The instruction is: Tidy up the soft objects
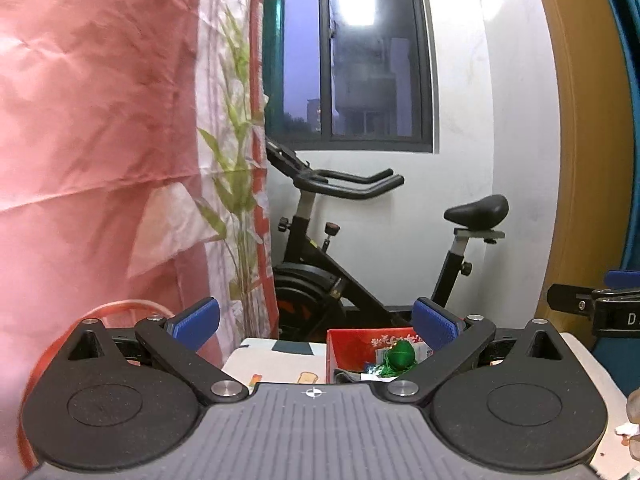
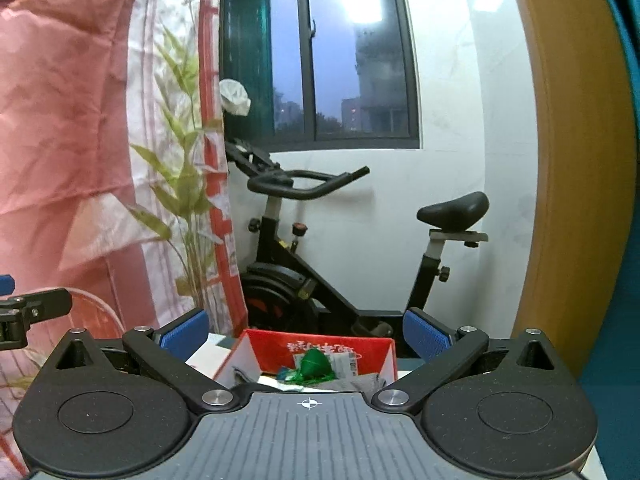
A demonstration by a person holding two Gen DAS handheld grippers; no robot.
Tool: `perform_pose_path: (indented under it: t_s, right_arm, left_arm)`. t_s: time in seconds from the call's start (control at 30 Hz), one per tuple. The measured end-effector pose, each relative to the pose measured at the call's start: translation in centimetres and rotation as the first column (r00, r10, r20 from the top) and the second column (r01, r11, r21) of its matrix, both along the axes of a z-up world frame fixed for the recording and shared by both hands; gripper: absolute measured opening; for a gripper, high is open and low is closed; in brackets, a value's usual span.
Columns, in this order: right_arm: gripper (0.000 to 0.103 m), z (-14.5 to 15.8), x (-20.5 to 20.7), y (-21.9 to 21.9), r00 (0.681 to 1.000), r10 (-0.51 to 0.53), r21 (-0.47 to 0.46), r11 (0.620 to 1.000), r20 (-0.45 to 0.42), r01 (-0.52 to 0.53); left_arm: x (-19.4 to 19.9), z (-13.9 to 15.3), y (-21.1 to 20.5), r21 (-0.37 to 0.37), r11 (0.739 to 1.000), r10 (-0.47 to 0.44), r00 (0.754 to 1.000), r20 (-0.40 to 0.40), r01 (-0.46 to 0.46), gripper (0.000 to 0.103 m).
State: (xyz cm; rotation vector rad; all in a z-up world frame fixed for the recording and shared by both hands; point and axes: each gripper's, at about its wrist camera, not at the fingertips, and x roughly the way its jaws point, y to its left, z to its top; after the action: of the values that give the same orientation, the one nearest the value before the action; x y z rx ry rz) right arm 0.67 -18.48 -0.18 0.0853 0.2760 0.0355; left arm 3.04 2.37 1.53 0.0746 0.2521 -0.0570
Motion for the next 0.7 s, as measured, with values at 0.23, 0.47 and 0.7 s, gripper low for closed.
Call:
perform_pose_path:
  t_s: [0.23,0.47,0.7]
  right_arm:
    - [0.103,1.9,-3.5,1.7,0.999,0.009,-0.033,0.999,0.044,-0.007]
    - [0.103,2.4,-5.5,3.0,0.997,0.025,-0.049,0.999,0.074,-0.022]
    - [0.103,3.0,-6.7,3.3,0.994,0.010,-0.072,0.997,0.109,-0.002]
  left_arm:
    - [-3.0,1.1,1.0,-0.020,1.000,0.024,1.000,0.013,-0.024,0.103]
    - [-4.2,1.3,1.9,-0.034,0.999,0.043,0.999,0.013,-0.043,0.103]
    - [-4.4,1.3,2.0,-0.038,0.998,0.052,0.999,0.002,-0.052,0.103]
